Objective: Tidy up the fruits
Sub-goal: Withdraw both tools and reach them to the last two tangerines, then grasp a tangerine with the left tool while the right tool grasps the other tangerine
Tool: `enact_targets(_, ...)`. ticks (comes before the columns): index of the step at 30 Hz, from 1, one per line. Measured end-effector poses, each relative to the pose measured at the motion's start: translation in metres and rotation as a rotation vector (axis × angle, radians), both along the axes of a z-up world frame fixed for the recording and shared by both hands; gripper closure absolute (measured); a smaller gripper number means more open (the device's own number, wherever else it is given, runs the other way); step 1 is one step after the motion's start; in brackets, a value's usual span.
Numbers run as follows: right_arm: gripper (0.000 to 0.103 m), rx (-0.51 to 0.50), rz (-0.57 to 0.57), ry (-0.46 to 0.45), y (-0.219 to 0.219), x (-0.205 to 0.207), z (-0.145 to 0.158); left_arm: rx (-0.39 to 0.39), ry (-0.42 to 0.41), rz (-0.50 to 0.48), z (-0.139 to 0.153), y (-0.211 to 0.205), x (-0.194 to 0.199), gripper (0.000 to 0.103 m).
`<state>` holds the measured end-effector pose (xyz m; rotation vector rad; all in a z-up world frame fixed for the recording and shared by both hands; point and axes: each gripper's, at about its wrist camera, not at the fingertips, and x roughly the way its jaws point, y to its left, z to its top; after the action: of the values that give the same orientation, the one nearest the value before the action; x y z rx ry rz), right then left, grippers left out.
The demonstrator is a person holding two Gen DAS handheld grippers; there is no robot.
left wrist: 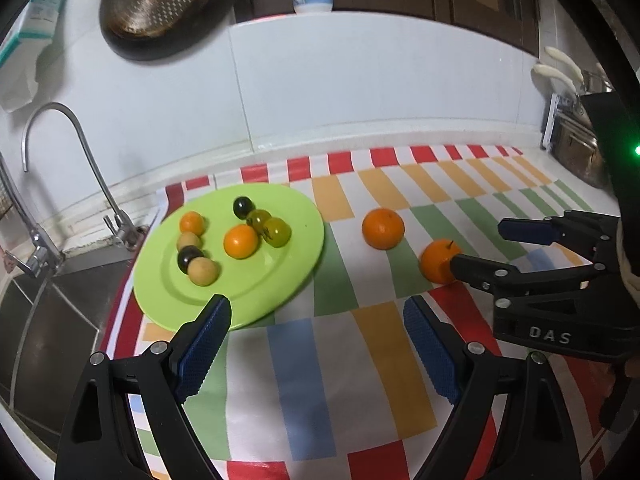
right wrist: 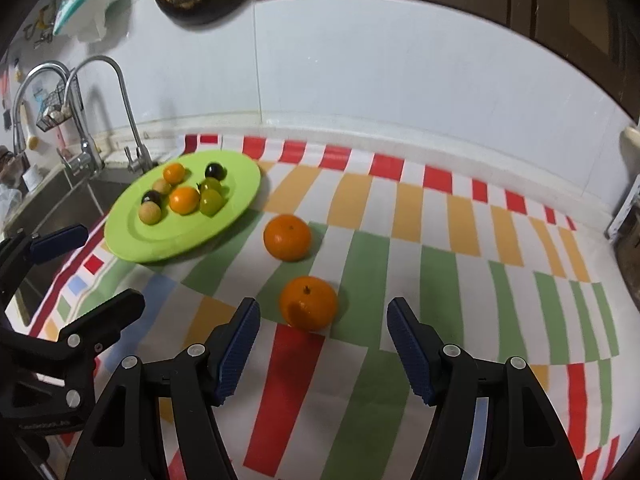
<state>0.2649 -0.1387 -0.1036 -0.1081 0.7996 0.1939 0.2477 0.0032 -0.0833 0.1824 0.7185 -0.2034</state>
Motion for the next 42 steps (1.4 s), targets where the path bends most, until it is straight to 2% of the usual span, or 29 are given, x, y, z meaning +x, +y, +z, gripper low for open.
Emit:
enact_targets(3, 0.039, 0.012, 0.0, 0.035, 0.002, 0.01, -0.012, 0.003, 0.016, -0.002, -0.006, -0.001, 0.004, 0.015)
enact_targets(5, 0.046, 0.011, 0.001, 0.055, 0.003, 0.017, -0.019, 0.004, 0.023, -0.001, -0.009, -0.001, 0.005, 0.015)
enact_targets(12, 0.051, 0.004, 0.013, 0.099, 0.009, 0.027, -0.036, -0.001, 0.04, 0.005, -0.016, 0.001, 0.007, 0.015)
enact_targets(15, 0.06, -0.002, 0.021, 0.106, 0.011, 0.029, -0.04, 0.001, 0.037, 0.005, -0.017, 0.001, 0.008, 0.015)
enact_targets(26, 0.061, 0.038, -0.022, 0.065, -0.001, 0.022, -0.028, -0.043, 0.006, -0.086, -0.013, -0.011, 0.021, 0.016)
enact_targets(31, 0.061, 0.037, -0.065, 0.034, -0.016, 0.022, -0.017, -0.037, 0.006, -0.149, -0.012, -0.032, 0.042, 0.025)
enact_targets(36, 0.061, 0.066, -0.12, 0.028, -0.035, 0.027, -0.013, 0.002, 0.008, -0.198, -0.015, -0.054, 0.061, 0.034)
enact_targets(42, 0.061, 0.091, -0.158, 0.025, -0.047, 0.038, -0.009, 0.004, 0.07, -0.214, -0.027, -0.064, 0.085, 0.045)
